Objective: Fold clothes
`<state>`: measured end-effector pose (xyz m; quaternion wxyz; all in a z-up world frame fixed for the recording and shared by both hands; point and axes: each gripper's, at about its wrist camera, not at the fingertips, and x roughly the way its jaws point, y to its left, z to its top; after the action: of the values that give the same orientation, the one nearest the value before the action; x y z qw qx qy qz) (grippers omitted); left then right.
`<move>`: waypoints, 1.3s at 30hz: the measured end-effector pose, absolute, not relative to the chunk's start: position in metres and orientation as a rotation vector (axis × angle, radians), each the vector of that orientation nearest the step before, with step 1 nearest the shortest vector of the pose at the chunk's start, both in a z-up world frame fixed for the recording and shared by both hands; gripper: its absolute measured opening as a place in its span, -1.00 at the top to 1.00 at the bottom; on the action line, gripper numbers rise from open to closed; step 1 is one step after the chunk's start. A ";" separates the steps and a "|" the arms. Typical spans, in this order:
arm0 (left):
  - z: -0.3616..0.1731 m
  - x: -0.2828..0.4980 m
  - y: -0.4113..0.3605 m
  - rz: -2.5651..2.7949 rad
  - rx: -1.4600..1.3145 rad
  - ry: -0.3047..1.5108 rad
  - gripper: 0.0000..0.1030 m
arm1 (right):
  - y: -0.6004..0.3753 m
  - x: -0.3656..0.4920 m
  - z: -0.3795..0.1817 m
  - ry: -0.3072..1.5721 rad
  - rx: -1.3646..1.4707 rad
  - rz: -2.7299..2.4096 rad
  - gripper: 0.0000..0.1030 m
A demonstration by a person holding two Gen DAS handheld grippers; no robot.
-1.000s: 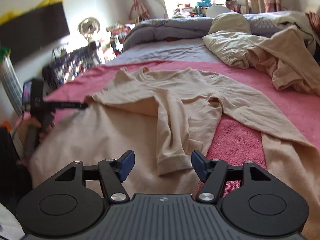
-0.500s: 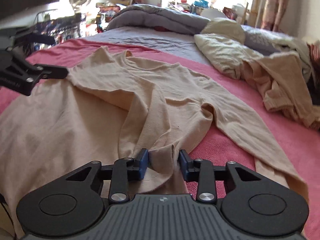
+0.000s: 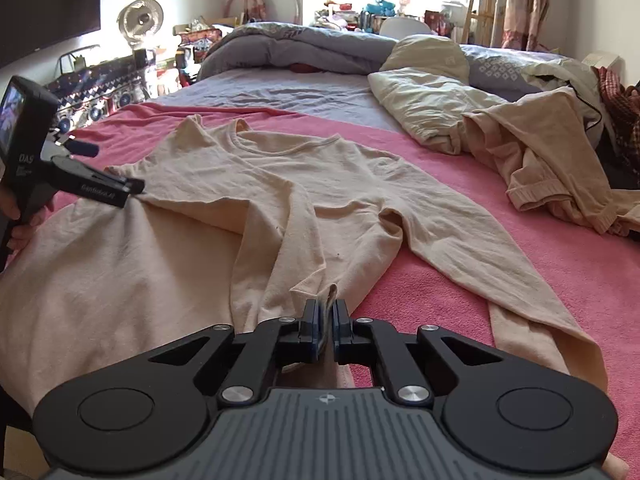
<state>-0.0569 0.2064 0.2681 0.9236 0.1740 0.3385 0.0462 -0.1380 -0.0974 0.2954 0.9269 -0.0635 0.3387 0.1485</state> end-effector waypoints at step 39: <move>0.250 -0.037 0.194 0.177 0.844 0.603 -0.55 | -0.153 -0.080 0.270 0.682 0.023 0.041 0.84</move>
<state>-0.0373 0.1936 0.2496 0.8648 0.4027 0.2876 0.0847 -0.0795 -0.1534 0.2696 0.9422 0.0111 0.3342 0.0199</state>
